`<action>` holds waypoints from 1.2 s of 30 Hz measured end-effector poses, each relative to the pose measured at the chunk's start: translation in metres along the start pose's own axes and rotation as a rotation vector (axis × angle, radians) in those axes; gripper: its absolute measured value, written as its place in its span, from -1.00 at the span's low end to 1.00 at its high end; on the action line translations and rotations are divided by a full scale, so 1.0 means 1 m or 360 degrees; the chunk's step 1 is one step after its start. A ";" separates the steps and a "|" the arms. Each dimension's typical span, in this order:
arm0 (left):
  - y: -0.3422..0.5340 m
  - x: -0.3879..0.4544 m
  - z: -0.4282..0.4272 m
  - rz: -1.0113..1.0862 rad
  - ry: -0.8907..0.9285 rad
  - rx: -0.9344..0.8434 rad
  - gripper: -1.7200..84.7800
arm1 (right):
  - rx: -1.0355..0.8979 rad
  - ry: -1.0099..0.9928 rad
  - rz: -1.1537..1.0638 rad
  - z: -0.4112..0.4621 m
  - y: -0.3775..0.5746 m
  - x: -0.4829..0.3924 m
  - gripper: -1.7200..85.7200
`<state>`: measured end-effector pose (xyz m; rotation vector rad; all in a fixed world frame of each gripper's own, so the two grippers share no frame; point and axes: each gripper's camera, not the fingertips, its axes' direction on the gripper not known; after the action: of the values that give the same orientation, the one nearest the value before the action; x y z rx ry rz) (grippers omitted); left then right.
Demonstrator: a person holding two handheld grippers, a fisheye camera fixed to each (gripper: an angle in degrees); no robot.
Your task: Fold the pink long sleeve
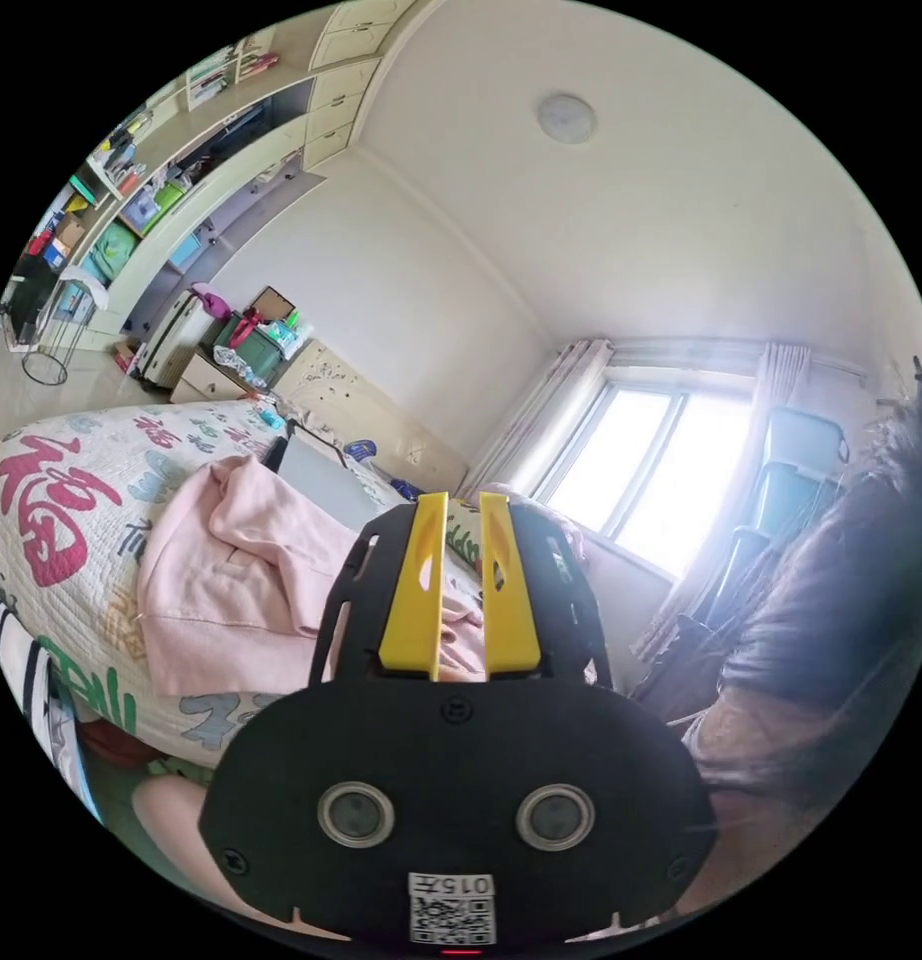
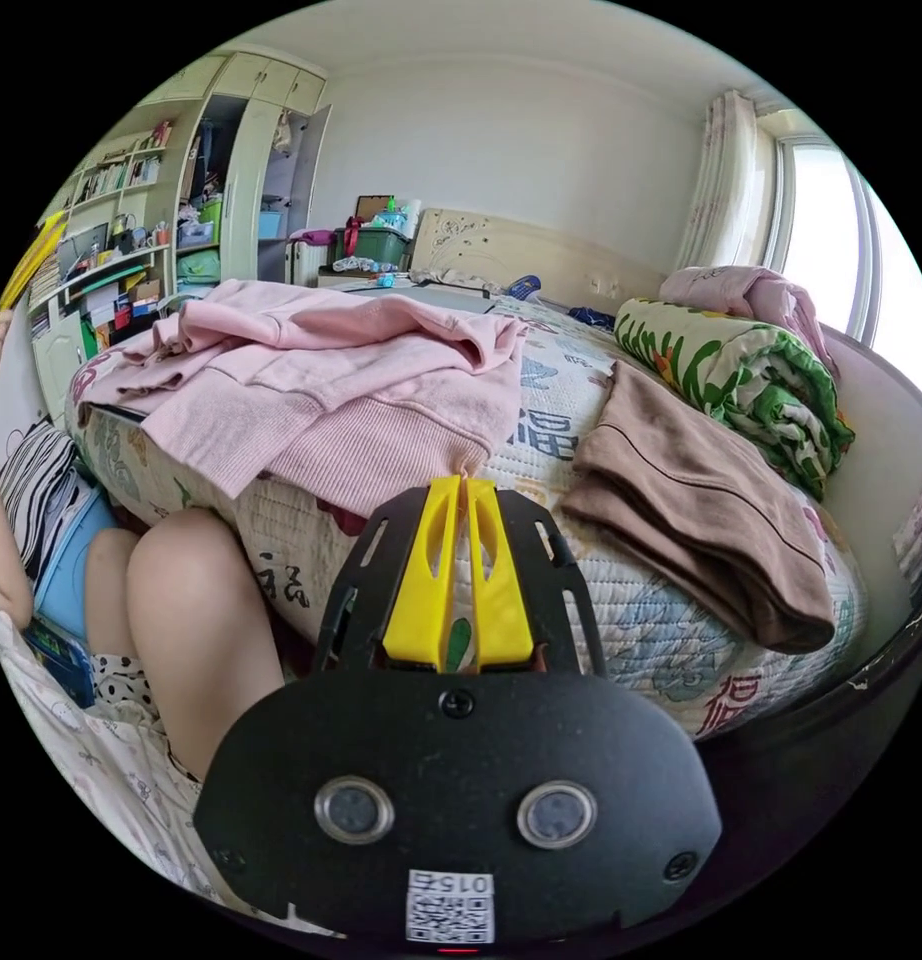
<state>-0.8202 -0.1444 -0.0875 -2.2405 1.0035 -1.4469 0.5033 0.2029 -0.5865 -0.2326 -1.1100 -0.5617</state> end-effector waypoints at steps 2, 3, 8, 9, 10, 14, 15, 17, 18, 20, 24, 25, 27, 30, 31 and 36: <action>-0.001 0.010 0.008 0.0034 -0.0004 -0.0016 -0.82 | 0.0019 -0.0032 0.0016 -0.030 0.010 0.020 -0.96; 0.000 0.012 0.009 0.0050 -0.0025 -0.0013 -0.82 | 0.0034 -0.0035 0.0016 -0.040 0.013 0.025 -0.96; 0.020 -0.011 0.016 0.0103 -0.0373 -0.0022 -0.82 | 0.0677 0.0347 0.0260 -0.190 0.064 0.069 -0.97; 0.022 -0.016 0.016 0.0112 -0.0414 -0.0018 -0.82 | 0.0756 0.0334 0.0285 -0.209 0.067 0.074 -0.97; 0.026 -0.026 0.016 0.0132 -0.0479 -0.0013 -0.82 | 0.0908 0.0261 0.0333 -0.249 0.071 0.084 -0.97; 0.038 -0.052 0.026 0.0168 -0.0549 -0.0067 -0.87 | 0.1387 -0.0352 0.0337 -0.380 0.059 0.101 -0.97; 0.040 -0.055 0.028 0.0159 -0.0533 -0.0082 -0.87 | 0.1439 -0.0482 0.0307 -0.396 0.055 0.101 -0.97; 0.047 -0.060 0.040 0.0185 -0.0464 -0.0163 -0.89 | 0.1616 -0.1049 0.0176 -0.449 0.038 0.098 -0.97; 0.049 -0.061 0.043 0.0193 -0.0446 -0.0179 -0.89 | 0.1647 -0.1169 0.0147 -0.460 0.033 0.096 -0.97; 0.056 -0.064 0.051 0.0167 -0.0411 -0.0218 -0.90 | 0.1667 -0.1563 0.0044 -0.500 0.013 0.082 -0.97; 0.065 -0.070 0.055 0.0143 -0.0388 -0.0242 -0.91 | 0.1684 -0.1910 -0.0165 -0.559 0.017 0.066 -0.97; 0.068 -0.072 0.055 0.0138 -0.0393 -0.0250 -0.92 | 0.1765 -0.1898 -0.0217 -0.580 0.033 0.065 -0.97; 0.071 -0.077 0.055 0.0125 -0.0400 -0.0270 -0.92 | 0.1960 -0.1808 -0.0218 -0.608 0.069 0.073 -0.97; 0.075 -0.089 0.054 0.0096 -0.0396 -0.0305 -0.93 | 0.2389 -0.1623 -0.0092 -0.635 0.144 0.092 -0.97; 0.076 -0.094 0.053 0.0082 -0.0385 -0.0314 -0.93 | 0.2551 -0.1553 -0.0037 -0.640 0.176 0.095 -0.97; 0.074 -0.110 0.056 0.0029 -0.0322 -0.0357 -0.94 | 0.3148 -0.1053 0.0073 -0.639 0.282 0.076 -0.98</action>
<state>-0.8279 -0.1284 -0.2308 -2.4665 1.1639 -1.1193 1.1769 0.1299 -0.7713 1.3520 -1.7934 0.8718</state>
